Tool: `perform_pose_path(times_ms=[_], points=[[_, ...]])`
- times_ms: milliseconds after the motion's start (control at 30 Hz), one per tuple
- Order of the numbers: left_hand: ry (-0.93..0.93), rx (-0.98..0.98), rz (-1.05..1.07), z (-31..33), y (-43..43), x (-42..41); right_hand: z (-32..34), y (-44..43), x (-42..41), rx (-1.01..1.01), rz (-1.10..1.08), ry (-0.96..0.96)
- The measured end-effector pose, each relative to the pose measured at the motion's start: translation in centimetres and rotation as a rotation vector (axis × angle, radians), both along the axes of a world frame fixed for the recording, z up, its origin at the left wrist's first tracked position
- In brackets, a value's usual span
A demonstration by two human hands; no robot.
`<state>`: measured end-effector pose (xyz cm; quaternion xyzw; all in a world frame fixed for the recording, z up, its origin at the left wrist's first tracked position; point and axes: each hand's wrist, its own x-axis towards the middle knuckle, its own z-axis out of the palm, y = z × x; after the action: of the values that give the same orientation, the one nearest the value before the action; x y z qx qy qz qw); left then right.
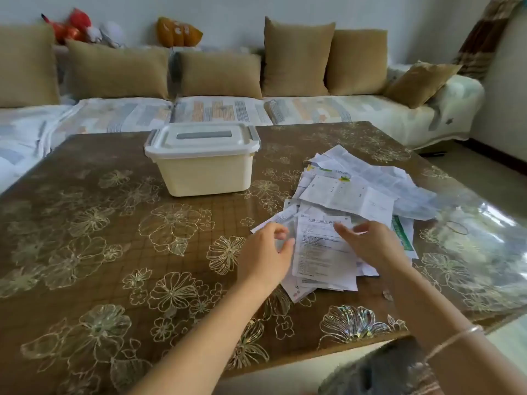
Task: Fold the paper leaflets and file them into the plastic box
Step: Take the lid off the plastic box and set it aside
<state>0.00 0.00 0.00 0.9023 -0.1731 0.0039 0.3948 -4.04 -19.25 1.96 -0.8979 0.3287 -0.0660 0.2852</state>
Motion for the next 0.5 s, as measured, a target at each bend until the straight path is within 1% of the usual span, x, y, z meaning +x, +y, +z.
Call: perform_pose_path(times_ms=[67, 233, 267, 367, 500], points=[[0.147, -0.067, 0.055, 0.3, -1.0, 1.6, 0.2, -0.2, 1.0, 0.105, 0.022, 0.054], [0.392, -0.202, 0.053, 0.3, -2.1, 4.4, 0.4, -0.7, 2.3, 0.234, 0.047, -0.002], [0.412, -0.207, 0.051, 0.4, -2.0, 4.6, 0.6, -0.8, 2.3, 0.223, 0.054, -0.008], [0.439, -0.260, 0.055, 0.4, -1.4, 5.1, 1.4, -0.5, 1.7, 0.101, 0.076, -0.028], [0.422, -0.350, 0.045, 0.6, 0.3, 4.8, 2.7, 0.0, 0.9, 0.092, 0.119, -0.091]])
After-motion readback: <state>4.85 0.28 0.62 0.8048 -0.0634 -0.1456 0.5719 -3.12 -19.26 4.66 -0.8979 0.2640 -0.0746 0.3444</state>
